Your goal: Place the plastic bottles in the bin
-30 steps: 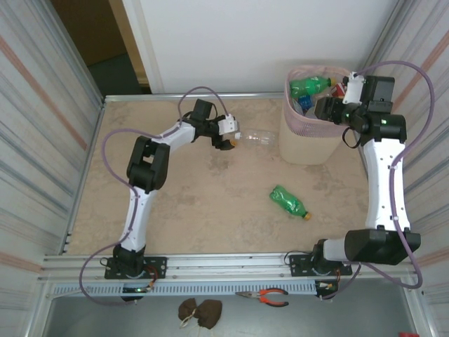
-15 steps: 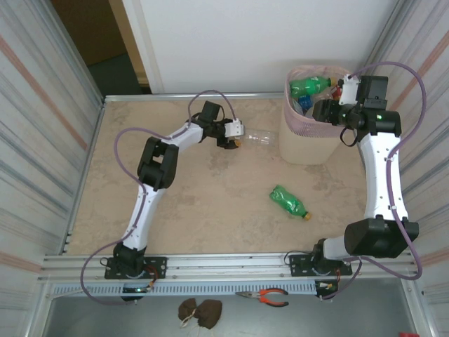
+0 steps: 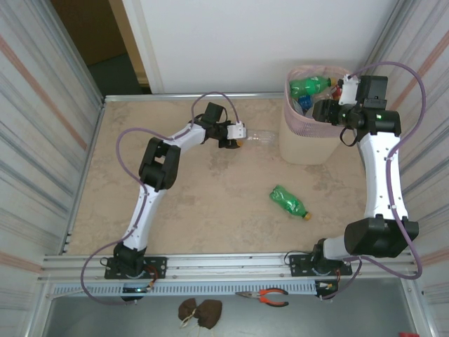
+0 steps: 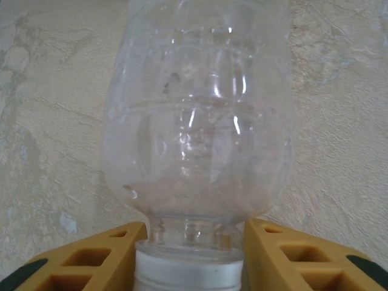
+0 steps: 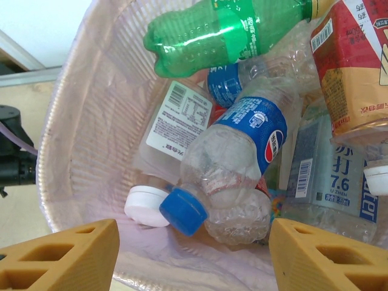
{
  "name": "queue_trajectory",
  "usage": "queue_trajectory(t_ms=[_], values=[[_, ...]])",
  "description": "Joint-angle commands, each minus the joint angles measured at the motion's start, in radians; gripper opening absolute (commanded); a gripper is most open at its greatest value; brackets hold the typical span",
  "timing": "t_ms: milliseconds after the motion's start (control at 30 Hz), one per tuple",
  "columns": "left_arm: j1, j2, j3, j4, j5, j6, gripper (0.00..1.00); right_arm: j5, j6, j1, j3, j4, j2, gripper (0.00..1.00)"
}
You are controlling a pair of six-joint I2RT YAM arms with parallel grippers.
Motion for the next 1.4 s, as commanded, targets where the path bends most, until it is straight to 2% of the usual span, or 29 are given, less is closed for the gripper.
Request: queue_trajectory(t_ms=[0,167,367,533,733,933,1133,1367], values=[[-0.003,-0.034,-0.018,-0.047,-0.035,0.027,0.41,-0.016,-0.025,-0.005,0.001,-0.005,-0.018,0.65],[-0.003,-0.091,-0.069,-0.048,-0.043,0.025,0.36,-0.028,-0.015,-0.005,0.000,0.003,-0.033,0.65],[-0.003,-0.219,-0.212,0.006,-0.044,-0.029,0.32,-0.055,0.006,0.004,-0.013,0.017,-0.069,0.64],[-0.005,-0.360,-0.379,0.101,-0.027,-0.182,0.28,-0.084,0.039,0.015,-0.058,0.053,-0.122,0.64],[-0.016,-0.570,-0.621,0.263,-0.008,-0.356,0.28,-0.177,0.121,0.031,-0.137,0.144,-0.195,0.64],[-0.056,-0.764,-0.790,0.378,0.003,-0.532,0.27,-0.281,0.244,0.065,-0.242,0.297,-0.285,0.64],[-0.136,-0.904,-0.876,0.450,0.016,-0.674,0.27,-0.365,0.335,0.108,-0.329,0.468,-0.377,0.66],[-0.204,-1.045,-0.924,0.544,0.055,-0.839,0.27,-0.399,0.375,0.135,-0.346,0.576,-0.489,0.72]])
